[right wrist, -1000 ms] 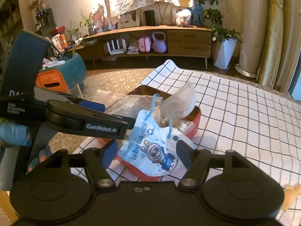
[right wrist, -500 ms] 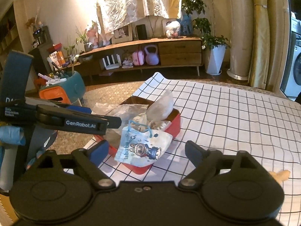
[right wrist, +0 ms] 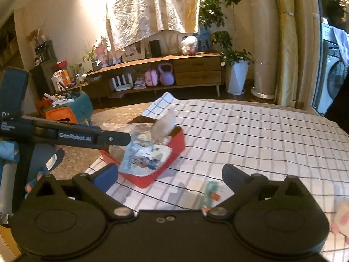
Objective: Organize soft objects
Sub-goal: 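Withdraw both grippers from the tin back toward the duck and bunny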
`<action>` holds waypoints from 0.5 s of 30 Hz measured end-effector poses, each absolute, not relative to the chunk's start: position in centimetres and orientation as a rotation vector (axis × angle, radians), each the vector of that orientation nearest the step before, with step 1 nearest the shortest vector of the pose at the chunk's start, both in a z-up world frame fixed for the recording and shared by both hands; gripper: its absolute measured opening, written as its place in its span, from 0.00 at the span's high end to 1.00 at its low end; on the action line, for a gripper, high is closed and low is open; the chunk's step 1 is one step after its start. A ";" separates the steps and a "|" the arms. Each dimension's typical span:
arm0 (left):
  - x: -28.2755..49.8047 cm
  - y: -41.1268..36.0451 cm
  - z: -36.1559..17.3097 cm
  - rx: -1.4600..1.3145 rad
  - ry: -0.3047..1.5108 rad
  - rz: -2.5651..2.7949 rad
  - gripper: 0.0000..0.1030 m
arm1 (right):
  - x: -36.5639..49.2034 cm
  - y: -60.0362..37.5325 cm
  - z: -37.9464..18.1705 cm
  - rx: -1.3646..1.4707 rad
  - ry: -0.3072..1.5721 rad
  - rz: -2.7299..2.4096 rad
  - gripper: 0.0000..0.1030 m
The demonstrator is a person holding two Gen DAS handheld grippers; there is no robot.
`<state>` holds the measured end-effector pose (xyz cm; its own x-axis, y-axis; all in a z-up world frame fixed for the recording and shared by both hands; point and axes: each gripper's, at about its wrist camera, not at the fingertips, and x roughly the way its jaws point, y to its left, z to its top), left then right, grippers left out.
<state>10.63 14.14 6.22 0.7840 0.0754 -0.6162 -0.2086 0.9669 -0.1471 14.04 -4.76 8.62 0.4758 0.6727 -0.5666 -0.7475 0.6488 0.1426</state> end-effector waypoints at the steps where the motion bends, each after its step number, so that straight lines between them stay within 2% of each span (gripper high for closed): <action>1: 10.8 13.4 6.3 -0.207 0.646 0.139 0.02 | 14.1 -5.4 8.6 -0.132 0.628 0.861 0.01; 15: 17.2 4.1 4.2 -0.196 0.667 -0.084 0.02 | 16.1 -15.8 5.1 -0.163 0.654 0.686 0.01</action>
